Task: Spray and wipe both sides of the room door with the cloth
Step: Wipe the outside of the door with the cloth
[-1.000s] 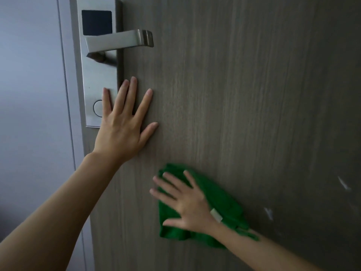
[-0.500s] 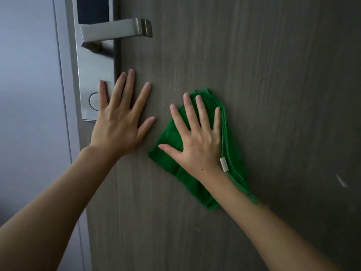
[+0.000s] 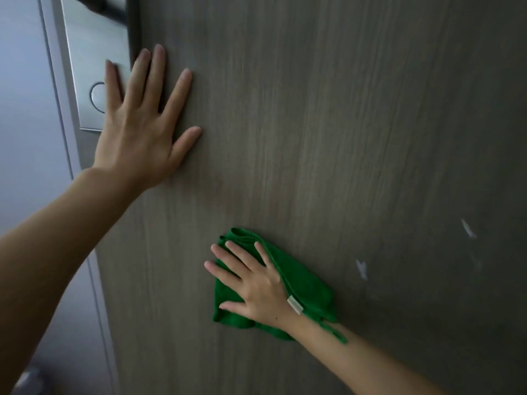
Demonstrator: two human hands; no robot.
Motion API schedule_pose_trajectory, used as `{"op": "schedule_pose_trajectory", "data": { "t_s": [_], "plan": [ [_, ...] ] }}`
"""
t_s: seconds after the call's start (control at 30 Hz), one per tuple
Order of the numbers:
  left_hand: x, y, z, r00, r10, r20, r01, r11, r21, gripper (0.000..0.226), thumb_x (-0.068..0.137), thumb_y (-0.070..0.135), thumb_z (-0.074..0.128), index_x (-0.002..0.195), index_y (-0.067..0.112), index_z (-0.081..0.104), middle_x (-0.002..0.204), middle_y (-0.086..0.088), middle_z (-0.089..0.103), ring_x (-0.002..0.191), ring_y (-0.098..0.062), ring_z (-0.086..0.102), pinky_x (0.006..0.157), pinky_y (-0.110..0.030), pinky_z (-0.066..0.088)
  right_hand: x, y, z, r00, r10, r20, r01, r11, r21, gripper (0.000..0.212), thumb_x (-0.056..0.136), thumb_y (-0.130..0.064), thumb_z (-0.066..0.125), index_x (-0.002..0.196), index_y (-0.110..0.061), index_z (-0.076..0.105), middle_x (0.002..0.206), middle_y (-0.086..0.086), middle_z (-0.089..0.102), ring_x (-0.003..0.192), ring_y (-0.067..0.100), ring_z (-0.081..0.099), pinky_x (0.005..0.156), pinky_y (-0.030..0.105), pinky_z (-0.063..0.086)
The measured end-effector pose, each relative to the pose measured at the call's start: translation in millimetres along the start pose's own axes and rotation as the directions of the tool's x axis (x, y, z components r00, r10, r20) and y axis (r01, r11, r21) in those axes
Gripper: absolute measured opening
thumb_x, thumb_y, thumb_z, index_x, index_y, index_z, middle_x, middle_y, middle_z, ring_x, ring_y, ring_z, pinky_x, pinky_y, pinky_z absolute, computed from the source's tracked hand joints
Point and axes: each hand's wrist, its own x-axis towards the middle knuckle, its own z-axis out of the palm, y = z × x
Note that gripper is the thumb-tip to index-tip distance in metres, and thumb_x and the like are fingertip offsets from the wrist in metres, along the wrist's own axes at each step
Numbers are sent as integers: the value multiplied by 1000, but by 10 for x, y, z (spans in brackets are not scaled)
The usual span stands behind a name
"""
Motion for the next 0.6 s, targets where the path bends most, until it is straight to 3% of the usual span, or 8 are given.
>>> {"op": "schedule_pose_trajectory", "data": {
  "t_s": [0.13,0.23,0.3,0.47,0.6],
  "plan": [
    [-4,11,-77,999,-2,47,3,1000,-23,74,98,59,16,154,12,6,159,-25,2,148,-38,1,115,-58,-6,104,398,-233,998,-36,-58,36,999,2,91,63,-61,78,139,-23,48,150,3,37,148,16,2,119,44,-5],
    [6,30,-110,997,-12,73,13,1000,-19,73,98,58,16,154,13,6,159,-24,2,148,-38,1,116,-60,-2,427,892,-583,982,111,-151,-128,986,-109,84,73,-70,64,141,-24,46,151,7,37,142,25,22,117,49,-1],
    [2,72,-120,995,-41,89,44,998,-35,73,98,58,17,154,13,4,160,-23,0,148,-37,-1,116,-59,-3,610,1058,-755,952,252,-174,-279,948,-153,81,80,-74,51,144,-25,41,153,8,35,141,27,24,116,53,3],
    [-57,435,-140,993,-110,33,114,979,-170,69,100,50,29,154,11,9,160,-24,-1,147,-40,-3,117,-56,-3,640,743,-667,866,466,-183,-489,865,-113,78,85,-72,44,148,-26,34,156,9,26,144,29,18,115,55,3],
    [-42,888,-133,1000,-16,-18,10,962,-273,65,99,44,33,153,11,18,158,-27,7,146,-42,4,116,-55,0,387,338,-352,917,373,-144,-384,922,-56,77,80,-66,54,145,-27,40,155,5,27,143,27,20,117,51,-1]
  ]
}}
